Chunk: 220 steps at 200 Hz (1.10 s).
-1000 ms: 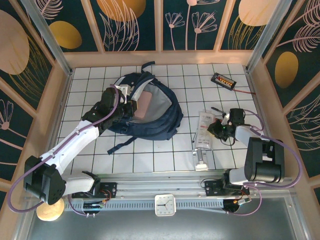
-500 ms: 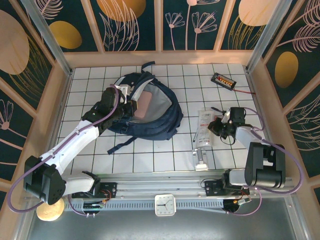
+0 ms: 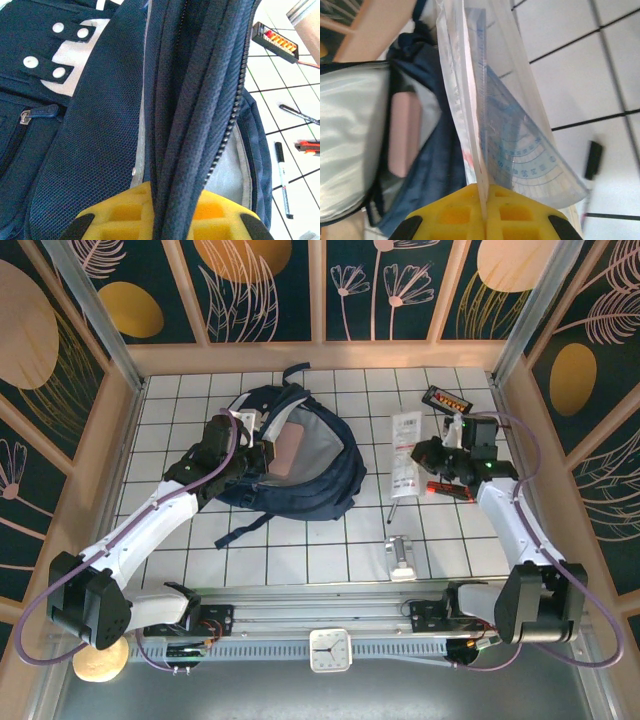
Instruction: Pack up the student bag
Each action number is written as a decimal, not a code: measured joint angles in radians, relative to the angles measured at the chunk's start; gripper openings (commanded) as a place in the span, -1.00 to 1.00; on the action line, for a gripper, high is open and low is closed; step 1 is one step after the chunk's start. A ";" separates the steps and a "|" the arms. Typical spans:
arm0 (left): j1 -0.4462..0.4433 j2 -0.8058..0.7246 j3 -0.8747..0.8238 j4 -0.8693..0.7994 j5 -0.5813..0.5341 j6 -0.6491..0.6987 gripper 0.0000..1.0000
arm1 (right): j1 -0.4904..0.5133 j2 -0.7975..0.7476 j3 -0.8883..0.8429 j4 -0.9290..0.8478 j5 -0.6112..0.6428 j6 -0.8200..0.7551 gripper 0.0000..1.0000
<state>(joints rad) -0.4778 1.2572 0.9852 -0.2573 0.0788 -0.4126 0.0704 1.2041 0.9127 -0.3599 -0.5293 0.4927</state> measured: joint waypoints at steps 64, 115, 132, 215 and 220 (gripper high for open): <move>0.000 -0.042 -0.040 0.022 0.011 0.000 -1.00 | 0.291 0.217 0.153 0.121 -0.058 0.236 -1.00; 0.000 -0.085 -0.074 0.024 0.035 0.000 -1.00 | 0.411 0.576 0.394 0.236 -0.102 0.435 -1.00; 0.000 -0.095 -0.084 0.030 0.037 0.000 -1.00 | 0.429 0.687 0.485 0.253 -0.110 0.500 -1.00; 0.000 -0.099 -0.095 0.041 0.042 0.000 -1.00 | 0.569 0.989 0.753 0.327 -0.081 0.753 -0.58; 0.000 -0.099 -0.097 0.045 0.042 0.001 -1.00 | 0.574 0.993 0.756 0.328 -0.080 0.754 -0.39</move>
<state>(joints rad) -0.4778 1.1584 0.8886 -0.2127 0.1204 -0.4118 0.6441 2.1967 1.6684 -0.0322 -0.6098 1.2465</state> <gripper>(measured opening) 0.085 0.127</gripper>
